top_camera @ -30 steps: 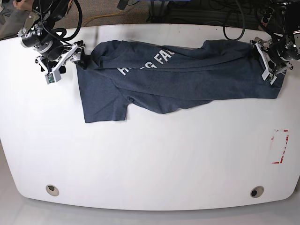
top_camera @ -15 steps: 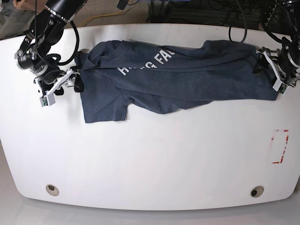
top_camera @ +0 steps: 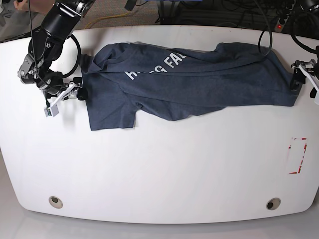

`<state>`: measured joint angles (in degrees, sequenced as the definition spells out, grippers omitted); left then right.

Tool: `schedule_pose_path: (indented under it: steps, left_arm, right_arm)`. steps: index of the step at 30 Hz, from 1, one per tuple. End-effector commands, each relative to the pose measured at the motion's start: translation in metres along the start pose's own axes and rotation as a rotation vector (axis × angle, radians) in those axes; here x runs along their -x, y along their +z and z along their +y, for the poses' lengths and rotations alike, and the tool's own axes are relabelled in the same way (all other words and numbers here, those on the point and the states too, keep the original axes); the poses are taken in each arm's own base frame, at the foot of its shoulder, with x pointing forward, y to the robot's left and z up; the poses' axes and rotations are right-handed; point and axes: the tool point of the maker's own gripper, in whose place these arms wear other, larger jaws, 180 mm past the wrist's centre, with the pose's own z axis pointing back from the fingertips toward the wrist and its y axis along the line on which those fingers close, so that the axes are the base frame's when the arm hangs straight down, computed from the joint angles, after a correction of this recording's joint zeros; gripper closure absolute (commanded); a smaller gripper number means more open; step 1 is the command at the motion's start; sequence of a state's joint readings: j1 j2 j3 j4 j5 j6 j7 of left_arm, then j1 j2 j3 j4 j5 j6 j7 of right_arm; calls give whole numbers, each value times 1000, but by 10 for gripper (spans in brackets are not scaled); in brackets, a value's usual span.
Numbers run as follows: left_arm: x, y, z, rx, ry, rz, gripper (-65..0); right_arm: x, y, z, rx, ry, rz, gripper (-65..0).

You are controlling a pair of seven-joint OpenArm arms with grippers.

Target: Fold the T-shirt properly

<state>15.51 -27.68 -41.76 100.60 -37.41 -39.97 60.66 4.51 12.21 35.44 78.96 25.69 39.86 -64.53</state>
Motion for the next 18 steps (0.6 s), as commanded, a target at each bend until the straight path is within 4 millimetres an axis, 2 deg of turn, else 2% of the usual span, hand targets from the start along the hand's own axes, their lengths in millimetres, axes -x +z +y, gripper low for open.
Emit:
schedule_pose_path:
  steps: [1,3,7,12,14,18]
  left_arm:
    - [-5,0,17,-23,29,-21,-447]
    - [-4,-3,28,-34,80,-32,-447]
    - [1,-8,47,-54,177,-49,-447]
    - [4,-19,69,-82,356,-79,-447]
    - [6,-27,74,-83,434,-79,-447]
    - [13,-43,80,-69,556,-71,-447]
  right_arm:
    - [-12,-2,9,-18,35,-16,-474]
    - [-8,-12,26,-54,46,-1,-474]
    - [-7,-21,42,-88,34,-13,-474]
    - [-10,-26,51,-109,23,-36,-463]
    - [-10,-26,51,-110,24,-37,-419]
    - [-11,-32,63,-134,62,-20,-247]
